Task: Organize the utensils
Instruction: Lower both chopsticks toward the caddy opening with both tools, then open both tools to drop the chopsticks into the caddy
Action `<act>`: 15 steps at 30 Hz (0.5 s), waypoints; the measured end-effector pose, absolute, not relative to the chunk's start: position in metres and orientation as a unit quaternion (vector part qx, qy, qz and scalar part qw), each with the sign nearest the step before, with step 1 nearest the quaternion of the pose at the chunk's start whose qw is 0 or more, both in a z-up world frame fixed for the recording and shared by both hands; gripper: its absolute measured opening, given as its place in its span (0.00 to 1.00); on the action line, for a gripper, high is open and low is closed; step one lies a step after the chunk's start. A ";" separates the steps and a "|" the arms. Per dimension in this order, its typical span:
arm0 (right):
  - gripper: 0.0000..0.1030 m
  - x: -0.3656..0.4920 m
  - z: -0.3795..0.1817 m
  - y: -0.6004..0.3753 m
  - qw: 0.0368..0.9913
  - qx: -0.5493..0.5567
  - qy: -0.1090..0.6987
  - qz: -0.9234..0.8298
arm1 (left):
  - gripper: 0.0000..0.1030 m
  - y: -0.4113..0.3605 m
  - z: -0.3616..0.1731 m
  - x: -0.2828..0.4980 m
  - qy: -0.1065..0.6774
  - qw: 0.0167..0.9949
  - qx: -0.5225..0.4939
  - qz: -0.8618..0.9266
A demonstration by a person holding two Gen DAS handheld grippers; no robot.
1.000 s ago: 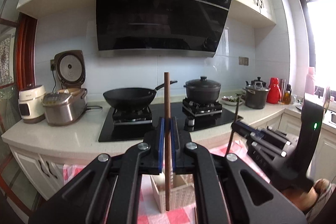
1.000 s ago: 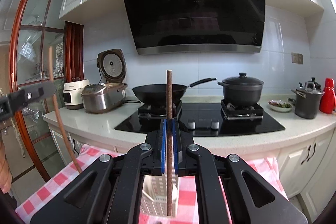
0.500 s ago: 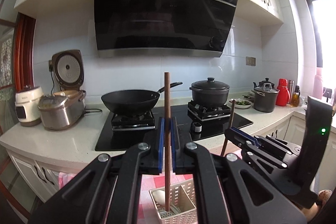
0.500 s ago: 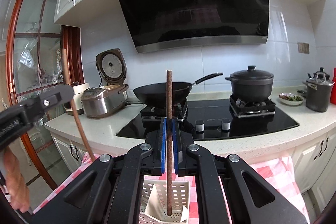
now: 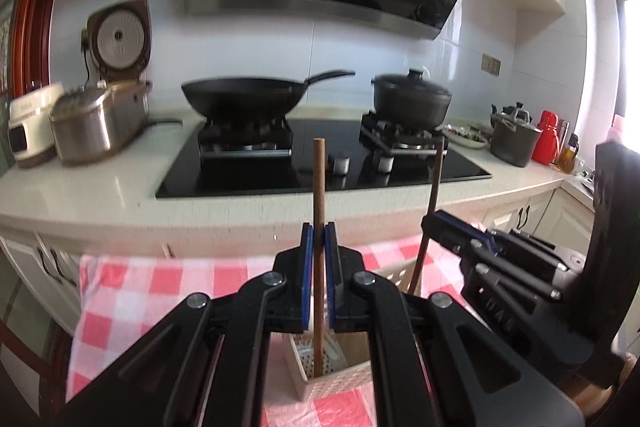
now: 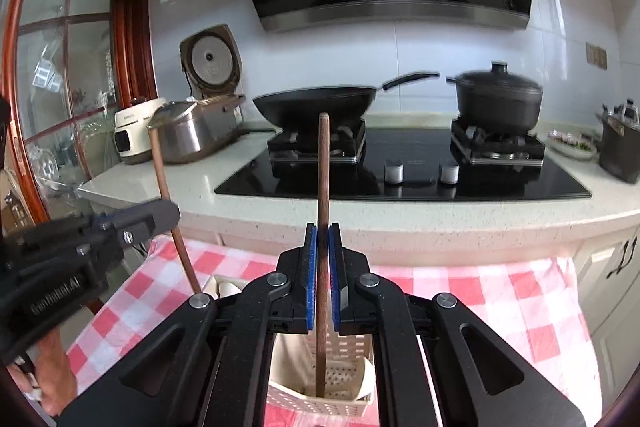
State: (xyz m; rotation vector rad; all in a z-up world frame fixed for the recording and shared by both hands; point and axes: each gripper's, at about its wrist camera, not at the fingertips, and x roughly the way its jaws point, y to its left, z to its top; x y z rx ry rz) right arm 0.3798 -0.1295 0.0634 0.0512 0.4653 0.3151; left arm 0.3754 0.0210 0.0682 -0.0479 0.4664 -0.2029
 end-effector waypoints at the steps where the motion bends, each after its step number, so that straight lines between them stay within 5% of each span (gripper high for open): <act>1: 0.10 0.383 0.061 -0.128 0.957 0.023 0.241 0.158 | 0.06 0.022 0.064 0.377 0.233 0.967 -0.024 -0.098; 4: 0.12 0.386 0.055 -0.125 0.956 0.009 0.249 0.157 | 0.08 0.026 0.057 0.378 0.234 0.968 -0.028 -0.089; 8: 0.39 0.383 0.053 -0.131 0.956 0.020 0.247 0.155 | 0.28 0.032 0.052 0.370 0.229 0.970 -0.029 -0.076; 12: 0.39 0.369 0.059 -0.143 0.961 0.026 0.231 0.148 | 0.43 0.041 0.053 0.351 0.213 0.975 -0.025 -0.053; 15: 0.39 0.353 0.064 -0.153 0.965 0.022 0.220 0.139 | 0.65 0.050 0.056 0.328 0.193 0.980 -0.031 -0.032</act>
